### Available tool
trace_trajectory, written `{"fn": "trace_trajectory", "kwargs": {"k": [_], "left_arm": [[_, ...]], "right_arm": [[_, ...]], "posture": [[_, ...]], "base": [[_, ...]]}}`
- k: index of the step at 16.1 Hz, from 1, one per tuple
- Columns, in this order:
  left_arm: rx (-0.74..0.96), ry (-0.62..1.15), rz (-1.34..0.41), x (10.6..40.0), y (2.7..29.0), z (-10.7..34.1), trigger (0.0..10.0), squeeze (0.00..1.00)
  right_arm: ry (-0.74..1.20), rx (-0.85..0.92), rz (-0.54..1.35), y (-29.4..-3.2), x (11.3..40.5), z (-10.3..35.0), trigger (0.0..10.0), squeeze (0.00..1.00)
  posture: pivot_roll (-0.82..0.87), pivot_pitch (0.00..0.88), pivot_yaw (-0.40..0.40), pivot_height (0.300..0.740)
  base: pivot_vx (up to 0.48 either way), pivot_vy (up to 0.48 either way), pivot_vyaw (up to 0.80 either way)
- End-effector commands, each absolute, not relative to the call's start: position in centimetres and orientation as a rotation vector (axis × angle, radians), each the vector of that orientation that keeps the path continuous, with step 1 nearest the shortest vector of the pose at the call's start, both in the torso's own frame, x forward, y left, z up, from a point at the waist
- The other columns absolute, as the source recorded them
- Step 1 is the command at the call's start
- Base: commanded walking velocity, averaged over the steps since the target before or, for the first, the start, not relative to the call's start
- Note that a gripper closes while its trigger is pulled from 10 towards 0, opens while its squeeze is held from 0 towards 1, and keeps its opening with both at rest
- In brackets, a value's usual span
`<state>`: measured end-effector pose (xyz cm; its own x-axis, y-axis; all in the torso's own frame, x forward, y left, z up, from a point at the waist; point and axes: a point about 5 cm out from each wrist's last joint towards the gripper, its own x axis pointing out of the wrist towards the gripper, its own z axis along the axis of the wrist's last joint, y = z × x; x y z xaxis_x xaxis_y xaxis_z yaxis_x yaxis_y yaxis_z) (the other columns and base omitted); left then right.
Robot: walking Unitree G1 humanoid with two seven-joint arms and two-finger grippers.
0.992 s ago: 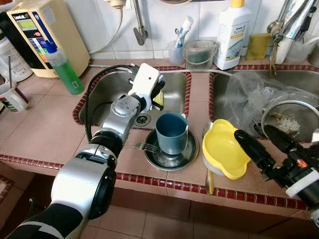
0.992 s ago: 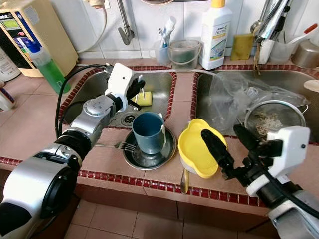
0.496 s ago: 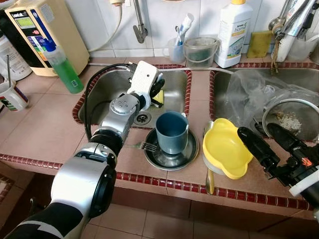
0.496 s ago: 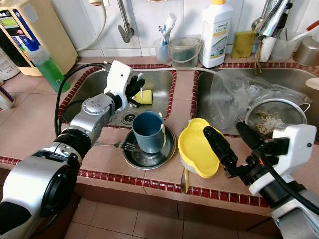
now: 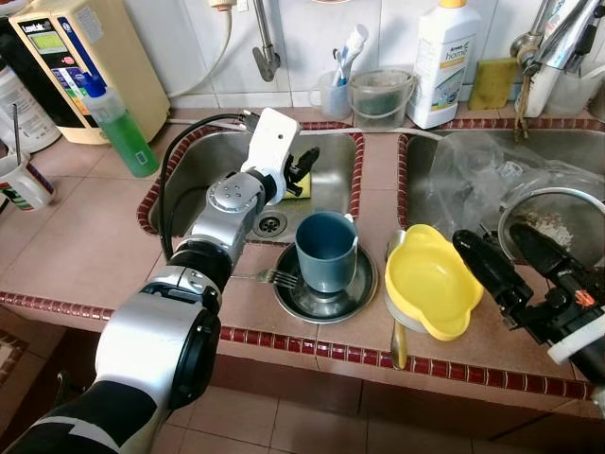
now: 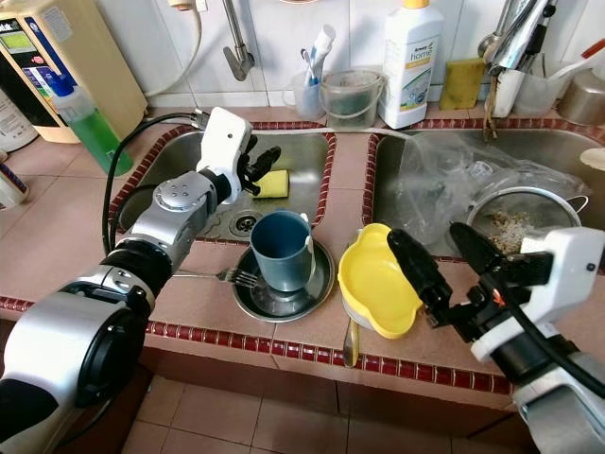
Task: Kitchen organization
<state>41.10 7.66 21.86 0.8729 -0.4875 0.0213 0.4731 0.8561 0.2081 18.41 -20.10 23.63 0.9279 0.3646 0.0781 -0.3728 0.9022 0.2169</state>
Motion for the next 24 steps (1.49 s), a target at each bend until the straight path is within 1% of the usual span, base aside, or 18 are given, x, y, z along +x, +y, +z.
{"fn": "trace_trajectory", "kwargs": {"k": [1,3,4,5,7,10,11,12,15,17,21,23,24], "left_arm": [[0.206,-0.069,-0.486,41.4,8.5,22.3,10.0,1.0],[0.221,-0.076,-0.495,41.4,8.2,22.6,10.0,1.0],[0.224,-0.08,-0.509,41.4,7.9,22.8,10.0,0.82],[0.225,-0.086,-0.528,41.3,7.6,22.9,10.0,0.0],[0.199,-0.113,-0.56,41.2,7.1,23.5,10.0,0.0],[0.141,-0.159,-0.549,41.2,7.6,24.3,10.0,0.0],[0.123,-0.203,-0.519,41.2,7.9,24.8,10.0,0.0],[0.136,-0.22,-0.513,41.1,8.0,25.1,10.0,0.0],[0.155,-0.274,-0.509,40.9,8.4,25.7,10.0,0.0],[0.163,-0.314,-0.485,40.4,8.9,25.7,10.0,0.0],[0.13,-0.322,-0.488,39.7,8.6,25.4,10.0,0.0],[0.091,-0.306,-0.535,39.0,8.2,24.8,10.0,0.0],[0.102,-0.299,-0.62,37.9,7.8,24.2,10.0,0.0]], "right_arm": [[-0.043,0.234,0.403,-19.8,18.5,23.7,10.0,0.0],[-0.043,0.235,0.411,-19.7,18.9,23.7,10.0,0.0],[-0.046,0.232,0.413,-19.7,19.2,23.7,10.0,0.0],[-0.053,0.223,0.411,-19.7,19.5,23.6,10.0,0.0],[-0.083,0.195,0.385,-19.3,20.6,23.5,10.0,0.0],[-0.113,0.161,0.341,-18.7,21.6,23.2,10.0,0.0],[-0.12,0.098,0.312,-18.5,22.2,22.7,10.0,0.0],[-0.133,0.088,0.308,-18.4,22.6,22.6,10.0,0.0],[-0.218,0.035,0.242,-18.3,23.6,22.9,10.0,0.0],[-0.248,-0.024,0.148,-18.4,24.3,22.6,10.0,0.0],[-0.305,-0.019,0.041,-18.4,24.9,22.9,10.0,0.0],[-0.303,-0.003,0.031,-18.3,24.9,22.9,10.0,0.0],[-0.296,0.008,0.024,-18.1,24.8,22.7,10.0,0.0]], "posture": [[-0.3,0.107,0.169,0.74],[-0.29,0.102,0.169,0.74],[-0.28,0.098,0.169,0.74],[-0.27,0.089,0.167,0.74],[-0.26,0.071,0.163,0.74],[-0.24,0.033,0.161,0.74],[-0.24,0.008,0.157,0.74],[-0.23,0.0,0.156,0.74],[-0.23,0.0,0.152,0.74],[-0.23,0.0,0.147,0.74],[-0.23,0.0,0.142,0.74],[-0.23,0.0,0.139,0.74],[-0.22,0.0,0.139,0.74]], "base": [[0.0,0.0,0.0],[0.0,0.0,0.0],[0.0,0.0,0.0],[0.0,0.0,0.0],[0.0,0.0,0.0],[0.0,0.0,0.0],[0.0,0.0,0.0],[0.0,0.0,0.0],[0.0,0.0,0.0],[0.0,0.0,0.0],[0.0,0.0,0.0],[0.0,0.0,0.0],[0.0,0.0,0.0]]}}
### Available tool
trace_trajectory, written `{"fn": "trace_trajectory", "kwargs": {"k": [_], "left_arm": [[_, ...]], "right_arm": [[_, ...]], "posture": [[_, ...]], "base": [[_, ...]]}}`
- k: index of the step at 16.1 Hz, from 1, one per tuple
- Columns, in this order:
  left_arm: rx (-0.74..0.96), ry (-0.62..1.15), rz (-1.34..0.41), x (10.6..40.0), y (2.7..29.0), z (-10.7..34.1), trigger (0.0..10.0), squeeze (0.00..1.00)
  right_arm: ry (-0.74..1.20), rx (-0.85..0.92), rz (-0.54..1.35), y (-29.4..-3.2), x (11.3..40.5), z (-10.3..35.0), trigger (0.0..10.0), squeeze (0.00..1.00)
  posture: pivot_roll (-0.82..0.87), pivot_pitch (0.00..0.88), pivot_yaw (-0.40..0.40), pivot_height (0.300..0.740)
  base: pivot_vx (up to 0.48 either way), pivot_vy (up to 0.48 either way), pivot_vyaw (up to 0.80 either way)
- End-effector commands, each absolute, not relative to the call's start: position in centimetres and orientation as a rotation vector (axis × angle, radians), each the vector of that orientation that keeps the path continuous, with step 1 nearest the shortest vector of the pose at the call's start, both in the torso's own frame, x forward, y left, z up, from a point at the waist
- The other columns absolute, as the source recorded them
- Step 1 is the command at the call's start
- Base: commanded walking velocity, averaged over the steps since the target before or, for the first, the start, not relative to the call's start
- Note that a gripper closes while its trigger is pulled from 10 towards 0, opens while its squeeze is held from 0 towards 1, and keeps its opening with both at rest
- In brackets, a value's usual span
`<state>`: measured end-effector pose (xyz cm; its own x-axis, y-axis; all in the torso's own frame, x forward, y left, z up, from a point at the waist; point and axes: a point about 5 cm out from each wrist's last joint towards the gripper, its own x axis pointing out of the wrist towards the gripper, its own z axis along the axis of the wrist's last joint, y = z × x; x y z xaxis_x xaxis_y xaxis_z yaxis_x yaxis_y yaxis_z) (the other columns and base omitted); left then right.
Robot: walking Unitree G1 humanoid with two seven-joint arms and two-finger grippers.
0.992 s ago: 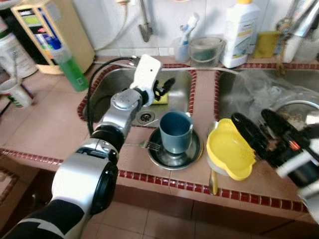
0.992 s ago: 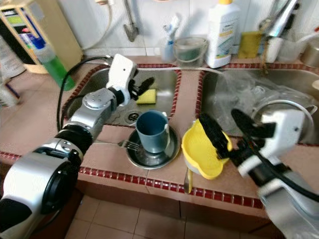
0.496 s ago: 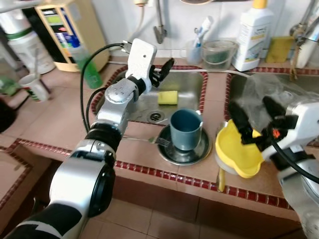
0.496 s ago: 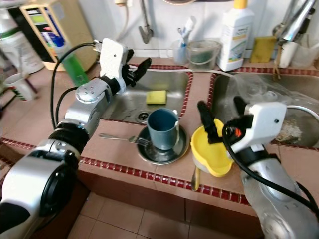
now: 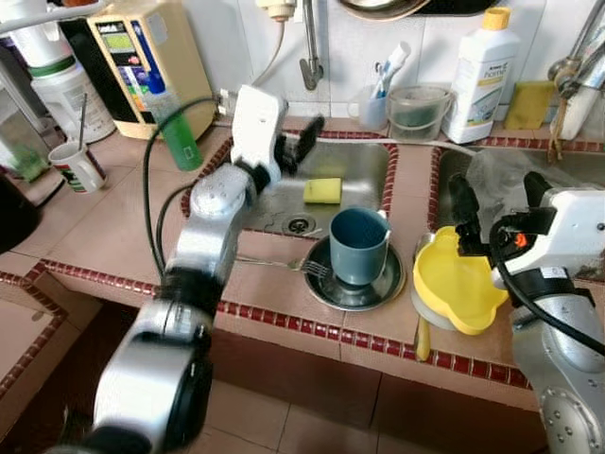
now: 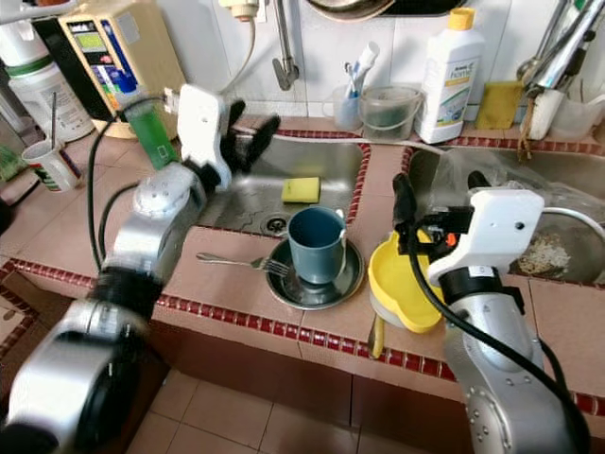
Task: Kitchen organization
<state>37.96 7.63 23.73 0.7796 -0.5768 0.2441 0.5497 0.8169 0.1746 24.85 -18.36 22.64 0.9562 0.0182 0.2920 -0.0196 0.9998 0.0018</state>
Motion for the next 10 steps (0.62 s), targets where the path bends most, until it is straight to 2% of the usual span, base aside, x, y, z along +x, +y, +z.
{"fn": "trace_trajectory", "kwargs": {"k": [1,6,9,10], "left_arm": [[0.099,-0.293,-0.639,37.7,7.8,24.0,10.0,0.0],[0.176,-0.317,-0.815,33.9,8.9,24.2,10.0,0.0],[0.105,-0.326,-0.896,31.4,9.3,24.8,10.0,0.0],[0.135,-0.299,-0.96,29.9,9.1,24.0,10.0,0.0]], "right_arm": [[-0.295,0.009,0.025,-18.0,24.8,22.6,10.0,0.0],[-0.262,0.028,-0.016,-18.2,24.1,21.7,10.0,0.0],[-0.241,0.024,-0.043,-18.7,23.8,21.2,10.0,0.0],[-0.223,0.025,-0.056,-18.9,23.5,20.8,10.0,0.0]], "posture": [[-0.22,0.0,0.139,0.74],[-0.23,0.0,0.132,0.74],[-0.23,0.0,0.134,0.74],[-0.22,0.0,0.134,0.74]], "base": [[0.0,0.0,0.0],[0.0,0.0,0.0],[0.0,0.0,0.0],[0.0,0.0,0.0]]}}
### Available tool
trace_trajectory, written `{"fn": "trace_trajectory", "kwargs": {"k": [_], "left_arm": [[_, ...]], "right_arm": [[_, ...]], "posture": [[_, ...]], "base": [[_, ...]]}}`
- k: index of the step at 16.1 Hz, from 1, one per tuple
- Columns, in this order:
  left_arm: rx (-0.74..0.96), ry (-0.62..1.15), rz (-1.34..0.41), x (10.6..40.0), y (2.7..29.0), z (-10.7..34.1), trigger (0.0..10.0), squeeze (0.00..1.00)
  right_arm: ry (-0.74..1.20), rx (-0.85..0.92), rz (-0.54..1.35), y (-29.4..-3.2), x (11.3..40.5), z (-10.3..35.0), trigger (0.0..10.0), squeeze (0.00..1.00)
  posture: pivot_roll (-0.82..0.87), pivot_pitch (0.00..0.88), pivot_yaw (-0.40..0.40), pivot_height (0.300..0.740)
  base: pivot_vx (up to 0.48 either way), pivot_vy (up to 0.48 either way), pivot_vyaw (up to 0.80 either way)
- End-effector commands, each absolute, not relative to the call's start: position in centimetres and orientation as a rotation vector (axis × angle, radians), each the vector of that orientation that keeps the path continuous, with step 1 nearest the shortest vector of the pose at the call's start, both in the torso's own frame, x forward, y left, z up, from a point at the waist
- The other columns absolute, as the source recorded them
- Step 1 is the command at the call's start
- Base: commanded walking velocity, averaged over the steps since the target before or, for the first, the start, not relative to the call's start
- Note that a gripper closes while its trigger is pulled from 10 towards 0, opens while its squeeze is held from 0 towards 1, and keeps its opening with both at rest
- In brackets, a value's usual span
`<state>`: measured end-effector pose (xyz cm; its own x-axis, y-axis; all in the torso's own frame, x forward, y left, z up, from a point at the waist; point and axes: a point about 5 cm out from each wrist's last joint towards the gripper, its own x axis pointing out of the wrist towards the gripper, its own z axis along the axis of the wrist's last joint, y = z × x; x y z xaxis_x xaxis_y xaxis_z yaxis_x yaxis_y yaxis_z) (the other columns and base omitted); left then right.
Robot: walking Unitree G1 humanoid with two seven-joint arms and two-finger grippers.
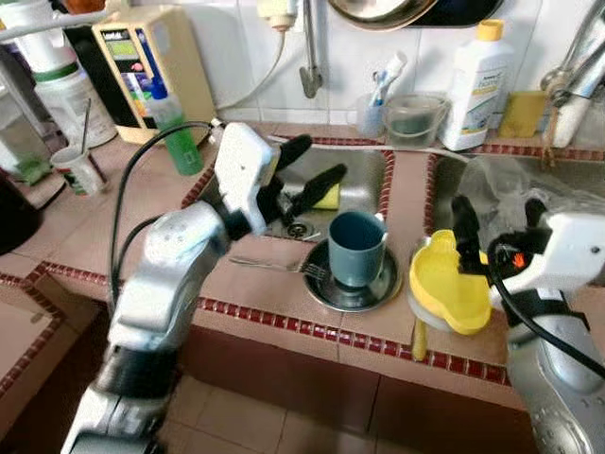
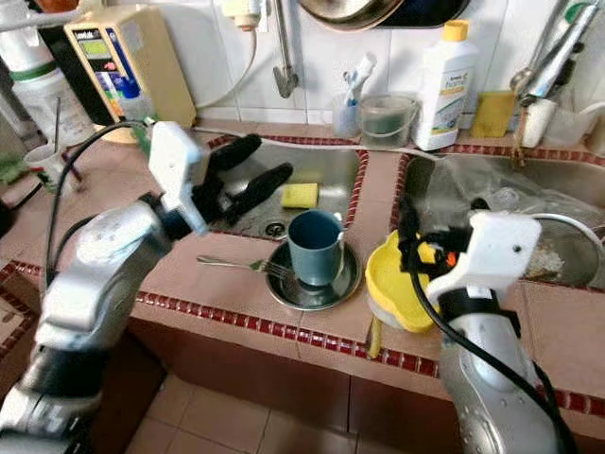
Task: Kitchen organization
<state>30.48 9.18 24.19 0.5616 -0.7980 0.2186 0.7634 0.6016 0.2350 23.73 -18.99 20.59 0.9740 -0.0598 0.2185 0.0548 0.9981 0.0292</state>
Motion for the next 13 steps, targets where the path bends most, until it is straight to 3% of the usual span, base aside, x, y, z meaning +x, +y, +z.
{"fn": "trace_trajectory", "kwargs": {"k": [1,4,8,13], "left_arm": [[0.145,-0.276,-1.012,29.3,9.1,23.3,10.0,0.0],[0.215,-0.28,-1.248,26.5,8.6,22.7,10.0,0.0],[0.267,-0.232,-1.313,26.1,8.4,21.9,10.0,0.0],[0.286,-0.21,-1.346,25.7,8.2,21.5,10.0,0.0]], "right_arm": [[-0.214,0.027,-0.059,-18.9,23.5,20.5,10.0,0.0],[-0.181,0.086,-0.094,-19.3,23.5,20.1,10.0,0.0],[-0.175,0.111,-0.093,-19.6,23.7,20.4,10.0,0.0],[-0.018,0.298,-0.152,-20.5,23.9,18.2,10.0,0.0]], "posture": [[-0.22,0.0,0.134,0.74],[-0.21,0.003,0.131,0.74],[-0.21,0.0,0.128,0.74],[-0.22,0.0,0.122,0.74]], "base": [[0.0,0.0,0.0],[0.0,0.0,0.0],[0.0,0.0,0.0],[0.0,0.0,0.0]]}}
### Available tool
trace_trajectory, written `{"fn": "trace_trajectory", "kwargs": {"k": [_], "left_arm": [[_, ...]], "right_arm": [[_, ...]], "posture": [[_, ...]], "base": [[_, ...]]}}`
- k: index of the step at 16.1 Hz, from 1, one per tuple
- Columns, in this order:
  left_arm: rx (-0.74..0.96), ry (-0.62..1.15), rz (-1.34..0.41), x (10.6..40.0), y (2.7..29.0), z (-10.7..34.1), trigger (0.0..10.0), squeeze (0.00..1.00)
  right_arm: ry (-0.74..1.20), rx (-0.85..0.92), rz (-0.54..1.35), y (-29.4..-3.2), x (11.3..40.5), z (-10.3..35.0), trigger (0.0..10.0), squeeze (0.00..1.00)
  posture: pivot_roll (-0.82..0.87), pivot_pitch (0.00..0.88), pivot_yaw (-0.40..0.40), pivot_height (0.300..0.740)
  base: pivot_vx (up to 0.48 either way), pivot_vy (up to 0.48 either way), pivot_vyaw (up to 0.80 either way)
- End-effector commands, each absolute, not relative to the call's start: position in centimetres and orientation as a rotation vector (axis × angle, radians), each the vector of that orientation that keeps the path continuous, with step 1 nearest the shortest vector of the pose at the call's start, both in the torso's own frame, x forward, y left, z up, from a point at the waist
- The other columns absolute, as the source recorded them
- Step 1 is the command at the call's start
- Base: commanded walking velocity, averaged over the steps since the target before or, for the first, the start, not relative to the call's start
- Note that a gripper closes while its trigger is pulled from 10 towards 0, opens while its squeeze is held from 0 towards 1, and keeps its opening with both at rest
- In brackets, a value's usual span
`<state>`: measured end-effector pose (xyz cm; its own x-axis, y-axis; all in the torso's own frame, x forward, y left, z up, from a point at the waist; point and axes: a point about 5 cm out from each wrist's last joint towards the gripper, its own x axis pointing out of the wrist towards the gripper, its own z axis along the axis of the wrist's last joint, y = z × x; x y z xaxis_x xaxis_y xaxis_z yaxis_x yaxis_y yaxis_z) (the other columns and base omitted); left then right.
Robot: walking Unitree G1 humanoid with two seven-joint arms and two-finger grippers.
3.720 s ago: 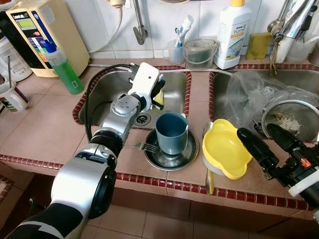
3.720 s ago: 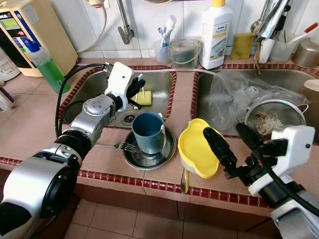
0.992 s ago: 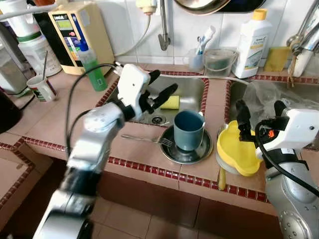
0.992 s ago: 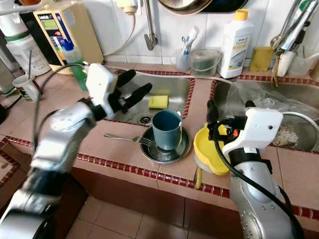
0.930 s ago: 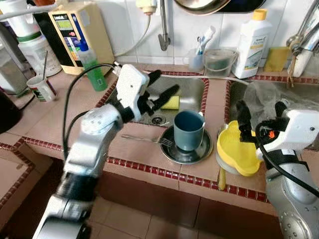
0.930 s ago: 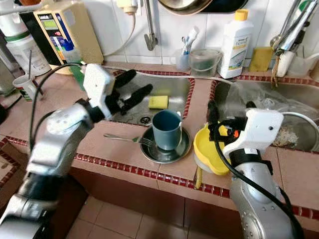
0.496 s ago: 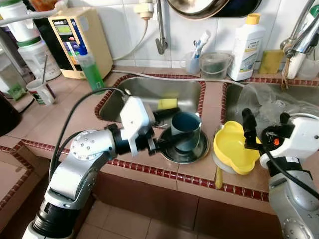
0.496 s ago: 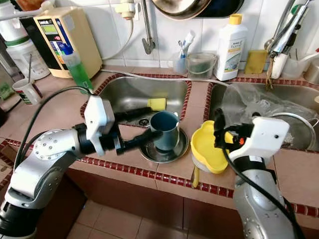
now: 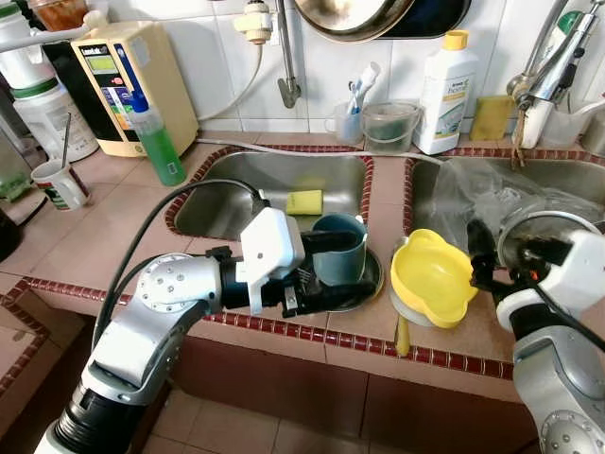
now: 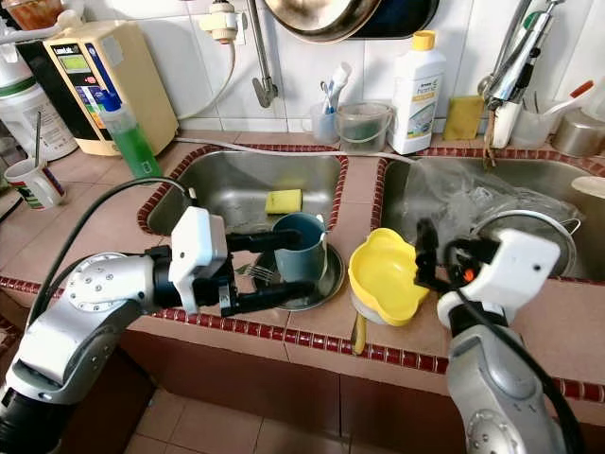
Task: Kitchen organization
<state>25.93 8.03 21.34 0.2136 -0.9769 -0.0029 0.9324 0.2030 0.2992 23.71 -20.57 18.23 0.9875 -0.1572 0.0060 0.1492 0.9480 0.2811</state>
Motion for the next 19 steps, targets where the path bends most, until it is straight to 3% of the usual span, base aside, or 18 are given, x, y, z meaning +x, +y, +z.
{"fn": "trace_trajectory", "kwargs": {"k": [1,11,12,13,15,16,17,19], "left_arm": [[0.29,-0.214,-1.348,25.7,8.2,21.5,10.0,0.0],[0.272,-0.247,-1.293,25.6,7.7,21.7,10.0,0.0],[0.268,-0.248,-1.289,25.6,7.7,21.7,10.0,0.0],[0.269,-0.249,-1.285,25.6,7.7,21.7,10.0,0.0],[0.272,-0.25,-1.28,25.5,7.7,21.7,10.0,0.0],[0.272,-0.25,-1.279,25.5,7.7,21.7,10.0,0.0],[0.272,-0.25,-1.278,25.5,7.7,21.8,10.0,0.0],[0.273,-0.25,-1.277,25.5,7.7,21.8,10.0,0.0]], "right_arm": [[0.01,0.341,-0.142,-20.4,23.9,17.8,10.0,0.0],[0.323,0.186,0.015,-20.7,24.6,14.9,10.0,0.0],[0.342,0.183,0.022,-20.7,24.5,14.7,9.1,0.0],[0.357,0.187,0.024,-20.7,24.5,14.6,9.6,0.0],[0.372,0.185,0.025,-20.8,24.5,14.4,9.2,0.0],[0.386,0.185,0.018,-21.0,24.5,14.1,2.7,0.0],[0.375,0.185,0.014,-21.1,24.6,14.3,0.0,0.0],[0.376,0.214,0.009,-21.1,24.7,14.5,0.0,0.0]], "posture": [[-0.21,0.0,0.121,0.74],[-0.18,0.0,0.059,0.74],[-0.18,0.0,0.056,0.74],[-0.18,0.0,0.053,0.74],[-0.17,0.0,0.052,0.74],[-0.17,0.0,0.051,0.74],[-0.17,0.0,0.052,0.74],[-0.17,0.0,0.055,0.74]], "base": [[0.0,0.0,0.0],[0.0,0.0,0.0],[0.0,0.0,0.0],[0.0,0.0,0.0],[0.0,0.0,0.0],[0.0,0.0,0.0],[0.0,0.0,0.0],[0.0,0.0,0.0]]}}
